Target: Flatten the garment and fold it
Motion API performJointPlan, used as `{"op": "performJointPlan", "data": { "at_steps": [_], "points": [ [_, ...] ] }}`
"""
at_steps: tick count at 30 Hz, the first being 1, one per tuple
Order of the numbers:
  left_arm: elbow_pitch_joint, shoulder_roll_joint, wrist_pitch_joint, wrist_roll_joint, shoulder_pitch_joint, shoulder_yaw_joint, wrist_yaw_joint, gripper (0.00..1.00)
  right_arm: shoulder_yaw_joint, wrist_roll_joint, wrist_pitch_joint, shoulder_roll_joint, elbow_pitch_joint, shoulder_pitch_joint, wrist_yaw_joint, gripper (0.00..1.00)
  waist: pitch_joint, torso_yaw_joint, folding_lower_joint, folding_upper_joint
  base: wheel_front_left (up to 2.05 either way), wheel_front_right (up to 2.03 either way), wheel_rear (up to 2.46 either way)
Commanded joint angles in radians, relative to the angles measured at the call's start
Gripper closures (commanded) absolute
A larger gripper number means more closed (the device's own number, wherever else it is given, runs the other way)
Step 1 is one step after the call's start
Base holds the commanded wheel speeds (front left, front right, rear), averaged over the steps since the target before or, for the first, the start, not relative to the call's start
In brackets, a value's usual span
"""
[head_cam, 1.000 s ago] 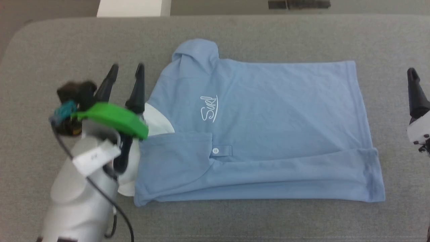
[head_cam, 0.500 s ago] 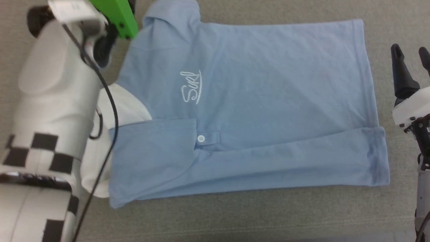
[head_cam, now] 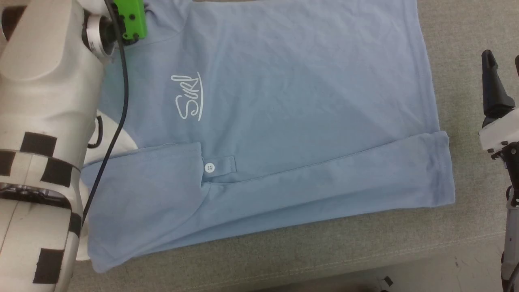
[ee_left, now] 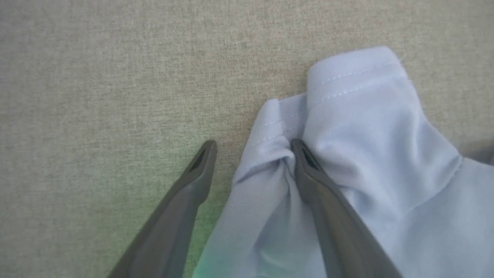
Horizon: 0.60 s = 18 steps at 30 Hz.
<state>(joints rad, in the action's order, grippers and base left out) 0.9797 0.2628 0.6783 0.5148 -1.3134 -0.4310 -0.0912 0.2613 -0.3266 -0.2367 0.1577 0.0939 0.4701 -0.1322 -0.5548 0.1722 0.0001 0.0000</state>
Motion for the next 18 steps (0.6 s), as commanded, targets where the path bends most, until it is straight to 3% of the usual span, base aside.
{"op": "performJointPlan", "data": {
  "at_steps": [1, 2, 3, 4, 11, 18],
  "points": [
    [0.017, 0.003, 0.031, -0.012, 0.016, -0.014, -0.007, 0.00, 0.004, -0.004, 0.004, -0.004, -0.008, -0.007, 0.002, 0.00, -0.011, 0.005, -0.0001, 0.0000, 0.00, 0.00, 0.00],
    [0.019, 0.002, 0.048, -0.011, 0.019, -0.017, -0.010, 0.00, 0.004, -0.003, 0.003, -0.005, -0.011, -0.006, 0.002, 0.00, -0.011, 0.004, -0.0001, 0.0000, 0.00, 0.00, 0.00],
    [0.017, -0.001, 0.060, -0.007, 0.023, -0.017, -0.013, 0.73, 0.001, -0.001, 0.001, -0.005, -0.014, -0.005, 0.002, 0.00, -0.011, 0.001, -0.0001, 0.0000, 0.00, 0.00, 0.00],
    [0.012, -0.005, 0.066, -0.002, 0.027, -0.015, -0.015, 1.00, -0.001, 0.000, -0.002, -0.005, -0.016, -0.004, 0.002, 0.00, -0.011, -0.002, -0.0001, 0.0000, 0.00, 0.00, 0.00],
    [-0.058, -0.021, 0.081, 0.052, 0.041, 0.014, 0.007, 1.00, -0.036, 0.025, -0.070, 0.040, -0.027, 0.031, 0.002, 0.00, -0.001, -0.028, -0.0001, 0.0000, 0.00, 0.00, 0.00],
    [-0.146, -0.011, 0.058, 0.097, 0.034, 0.051, 0.024, 1.00, -0.160, 0.058, -0.339, 0.149, 0.012, 0.199, 0.002, 0.00, 0.001, -0.058, -0.0001, 0.0000, 0.00, 0.00, 0.00]
  ]
}}
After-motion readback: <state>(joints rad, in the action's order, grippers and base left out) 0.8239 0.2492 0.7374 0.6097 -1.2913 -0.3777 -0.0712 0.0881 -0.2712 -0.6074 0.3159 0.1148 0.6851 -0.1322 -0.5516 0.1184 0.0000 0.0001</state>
